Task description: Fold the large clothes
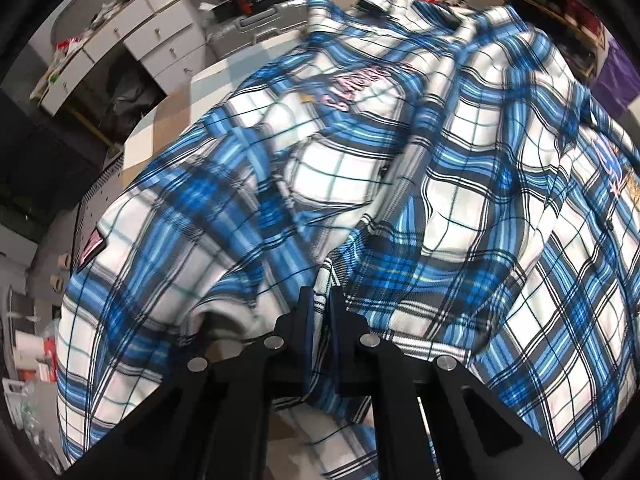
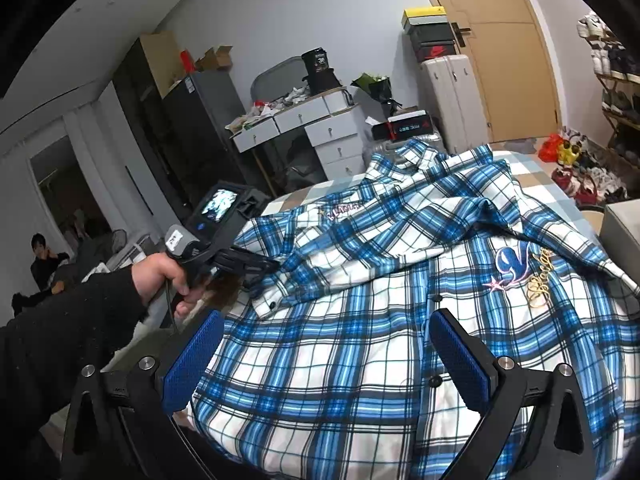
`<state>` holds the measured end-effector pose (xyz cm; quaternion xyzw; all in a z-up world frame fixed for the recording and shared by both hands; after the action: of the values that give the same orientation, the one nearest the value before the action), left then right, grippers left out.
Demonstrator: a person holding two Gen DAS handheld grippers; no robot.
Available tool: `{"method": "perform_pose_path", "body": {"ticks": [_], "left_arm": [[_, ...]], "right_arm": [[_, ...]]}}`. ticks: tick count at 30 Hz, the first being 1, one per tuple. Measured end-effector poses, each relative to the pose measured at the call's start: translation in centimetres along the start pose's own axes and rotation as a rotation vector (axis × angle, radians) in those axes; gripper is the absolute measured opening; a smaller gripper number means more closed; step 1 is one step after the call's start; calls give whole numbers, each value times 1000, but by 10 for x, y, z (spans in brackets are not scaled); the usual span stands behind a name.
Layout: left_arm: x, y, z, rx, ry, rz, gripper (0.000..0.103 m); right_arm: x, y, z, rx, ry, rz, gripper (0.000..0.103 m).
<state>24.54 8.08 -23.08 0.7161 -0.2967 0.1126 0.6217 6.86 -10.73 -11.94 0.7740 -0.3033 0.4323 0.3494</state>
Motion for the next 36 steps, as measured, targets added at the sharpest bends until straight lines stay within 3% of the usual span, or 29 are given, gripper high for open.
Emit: {"method": "perform_pose_path", "body": {"ticks": [4,6,7,8,10,11,13,16,17,19,21,25,31,36], "left_arm": [[8,5,-13,81,1,58,4],[8,2,-12,125,-4,56,9],[8,-1,-12,166,-21,51,16],[8,-4,-14,206,-34,44,32],[9,-3,-17,292,-66,47,50],[9,1,-19,301,-68,60,50],[11,15,-16,259,-42,93,50],[23,46,7,71,54,199,53],[30,50,19,31,66,225,67],[40,52,41,15,41,255,79],[44,37,70,37,-53,237,79],[26,-14,93,97,-187,96,79],[14,-22,52,73,-84,54,81],[-4,-18,3,191,-63,8,81]], "right_arm": [[0,-1,2,-7,-3,-6,103],[-1,-1,4,-10,-5,-10,103],[-1,-1,5,-11,-6,-14,103],[-1,-1,5,-12,-6,-16,103],[-2,-1,7,-21,-5,-21,103],[-2,-1,8,-24,-5,-23,103],[-2,-1,10,-30,-10,-25,103],[-3,-3,13,-28,-48,-37,103],[-3,-3,13,-20,-74,-39,103],[-2,-3,12,-4,-121,-32,103],[-3,-2,11,3,-125,-31,103],[-4,3,20,-49,-68,-30,103],[-4,1,50,-105,-169,-58,103],[-5,2,53,-124,-154,-63,103]]}}
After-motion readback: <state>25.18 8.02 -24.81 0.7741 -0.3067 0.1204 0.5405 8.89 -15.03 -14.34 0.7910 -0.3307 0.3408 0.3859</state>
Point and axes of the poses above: each gripper's, at about its wrist camera, not at the fingertips, and y roughly against the way its jaws point, z to its right, x to its top, the point moved 9 cm from there along -y, roughly the way its jaws point, and after that the axes turned 12 degrees about z, right-handed, at the moved point
